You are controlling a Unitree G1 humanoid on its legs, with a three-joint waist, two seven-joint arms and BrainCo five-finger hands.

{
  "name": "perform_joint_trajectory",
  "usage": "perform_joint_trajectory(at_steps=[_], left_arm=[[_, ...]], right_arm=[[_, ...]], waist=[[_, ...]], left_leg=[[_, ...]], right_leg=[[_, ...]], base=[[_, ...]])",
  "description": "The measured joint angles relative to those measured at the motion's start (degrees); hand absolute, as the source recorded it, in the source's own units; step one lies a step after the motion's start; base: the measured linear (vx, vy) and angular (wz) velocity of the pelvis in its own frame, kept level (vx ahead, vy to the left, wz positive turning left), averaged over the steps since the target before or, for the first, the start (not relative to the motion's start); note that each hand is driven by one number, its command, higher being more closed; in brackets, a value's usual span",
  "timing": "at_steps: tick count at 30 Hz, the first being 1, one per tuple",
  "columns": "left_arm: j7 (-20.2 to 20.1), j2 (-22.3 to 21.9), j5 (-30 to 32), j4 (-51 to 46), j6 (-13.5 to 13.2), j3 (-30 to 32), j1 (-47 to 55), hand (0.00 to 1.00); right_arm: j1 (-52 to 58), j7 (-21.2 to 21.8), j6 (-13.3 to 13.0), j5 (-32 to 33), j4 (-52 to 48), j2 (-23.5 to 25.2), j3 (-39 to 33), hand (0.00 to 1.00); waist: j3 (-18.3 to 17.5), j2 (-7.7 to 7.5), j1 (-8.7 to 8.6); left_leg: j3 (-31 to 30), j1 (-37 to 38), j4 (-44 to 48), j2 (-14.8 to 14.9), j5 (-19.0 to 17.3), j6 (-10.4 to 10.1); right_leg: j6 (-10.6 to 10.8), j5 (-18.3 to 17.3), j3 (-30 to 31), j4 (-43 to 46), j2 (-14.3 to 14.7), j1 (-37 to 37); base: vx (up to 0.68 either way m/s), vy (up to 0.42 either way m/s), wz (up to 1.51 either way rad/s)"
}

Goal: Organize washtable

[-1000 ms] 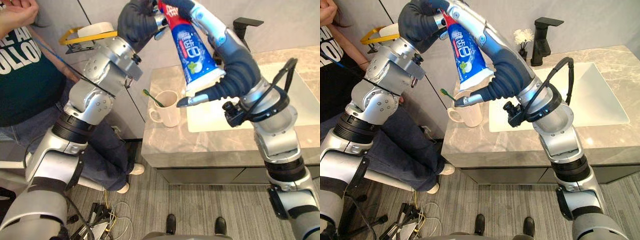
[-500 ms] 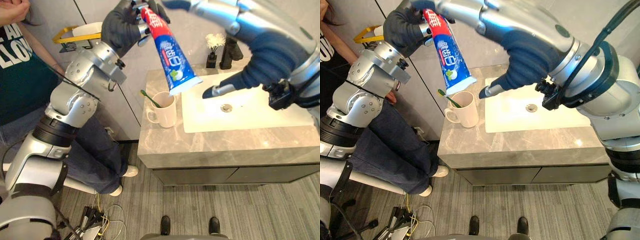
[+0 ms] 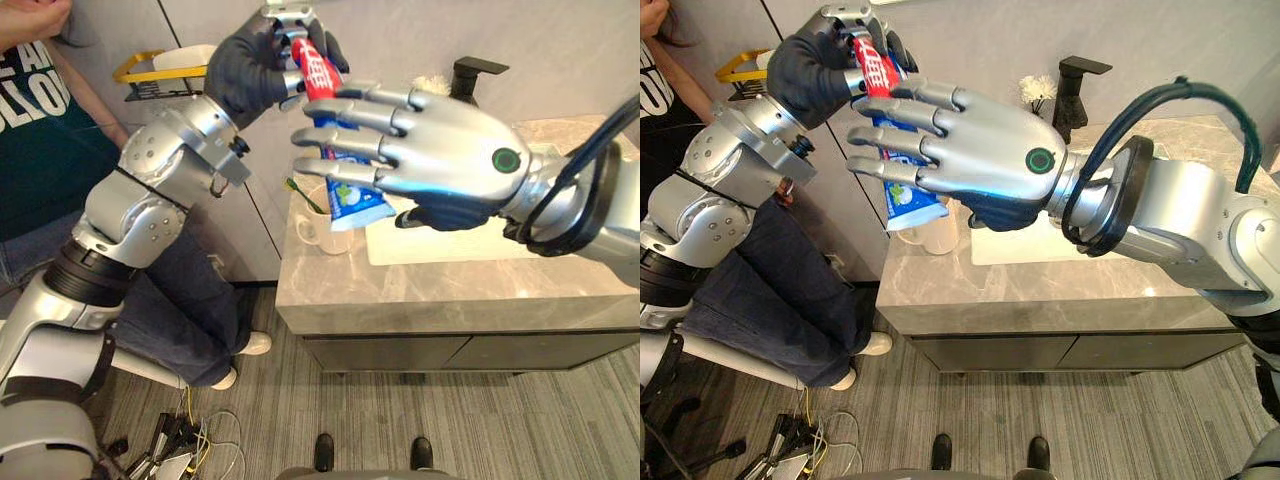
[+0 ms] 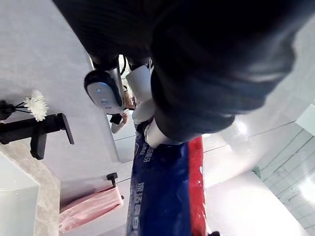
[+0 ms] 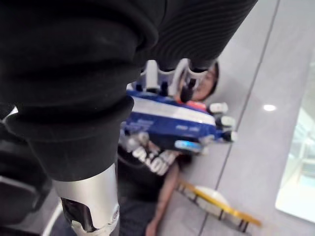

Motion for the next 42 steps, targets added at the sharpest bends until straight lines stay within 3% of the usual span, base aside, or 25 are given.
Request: perform_joint_trajectory(at_steps=[6, 7, 14, 27, 28, 34, 35, 39, 40, 42], left_arm=[[0.01, 0.78, 0.01, -0.49, 0.49, -0.78, 0.23, 1.00], [0.02, 0.78, 0.01, -0.50, 0.49, -0.78, 0.23, 1.00], [0.13, 0.79, 0.01, -1.05, 0.58, -2.31, 0.23, 1.00], [0.75, 0.71, 0.01, -1.54, 0.92, -3.42, 0.20, 1.00], [0.87, 0.71, 0.01, -1.53, 0.92, -3.42, 0.20, 1.00], [2.72, 0.58, 0.21, -0.17, 0.91, -2.47, 0.21, 1.00], [2.67, -0.83, 0.42, 0.68, 0.92, -2.47, 0.23, 1.00], [2.70, -2.14, 0.77, 1.32, 1.02, -2.44, 0.49, 1.00], [2.79, -2.72, 0.76, 1.46, 1.02, -2.36, 0.93, 1.00], [2.85, -6.02, 0.77, 2.62, 1.23, -2.47, 2.30, 1.00]], right_arm=[[0.48, -1.43, -0.92, -2.05, 0.07, -1.56, 0.89, 0.00], [0.62, -1.62, -0.94, -2.20, 0.07, -1.58, 0.89, 1.00], [0.74, -4.59, -1.03, -4.53, -0.09, -1.41, 1.36, 1.00], [1.32, -11.13, -0.60, -16.26, -0.12, 1.93, 3.49, 1.00], [1.39, -11.14, -0.48, -16.54, -0.12, 2.16, 3.49, 0.00], [5.52, -9.98, 0.02, -17.40, 2.61, 3.15, 3.92, 0.00], [5.42, -9.59, -1.03, -14.67, 3.93, 3.11, 3.95, 0.00], [5.05, -8.62, -1.27, -13.12, 4.28, 2.69, 4.22, 0.00], [4.28, -8.58, -1.48, -13.12, 4.55, 2.06, 4.97, 0.00], [-1.15, -6.96, -2.43, -11.29, 4.57, -4.24, 9.73, 0.00]], waist=[[0.39, -0.56, -0.07], [0.48, -0.67, -0.04], [1.16, -1.41, 0.03], [2.76, -1.28, 0.15], [2.77, -1.30, 0.16], [2.79, -1.33, 0.02], [3.07, -1.76, -0.01], [3.49, -2.39, -0.16], [3.56, -2.52, -0.16], [4.01, -3.27, -0.11]], left_leg=[[-0.13, -0.12, 0.01, -0.03, 0.00, 0.00], [-0.13, -0.13, 0.01, -0.03, 0.00, 0.00], [-0.17, -0.19, 0.01, -0.08, 0.00, 0.00], [-1.22, -0.41, 0.02, -0.14, 0.00, -0.01], [-1.29, -0.41, 0.02, -0.14, 0.00, -0.01], [-1.38, -0.25, 0.02, -0.13, 0.05, -0.02], [-1.77, 0.80, 0.02, -0.11, 0.05, -0.02], [-1.89, 1.10, 0.00, -0.06, 0.22, 0.02], [-1.89, 1.30, 0.00, -0.04, 0.22, 0.02], [-2.57, 2.10, 0.00, -0.04, 0.23, 0.01]], right_leg=[[0.00, -0.01, -0.11, -0.01, -0.01, -0.02], [0.00, -0.01, -0.12, -0.01, -0.02, -0.02], [0.00, -0.01, -0.19, -0.04, -0.04, -0.02], [-0.06, -0.08, -1.39, -0.46, -0.05, 0.52], [-0.07, -0.09, -1.45, -0.46, -0.05, 0.55], [-0.07, -0.09, -1.54, -0.44, -0.04, 0.76], [-0.08, -0.20, -1.89, -0.49, 0.00, 2.04], [-0.09, -0.19, -2.06, -0.49, 0.02, 2.41], [-0.09, -0.19, -2.06, -0.50, 0.02, 2.62], [-0.14, -0.25, -2.76, -0.68, 0.12, 3.90]], base=[[0.00, 0.000, 0.00], [0.00, 0.000, 0.00], [0.00, 0.000, 0.00], [0.00, -0.004, 0.03], [-0.01, -0.008, 0.05], [-0.01, -0.003, 0.01], [-0.06, -0.019, 0.07], [-0.04, -0.007, 0.03], [-0.02, -0.012, 0.04], [-0.01, -0.011, 0.13]])
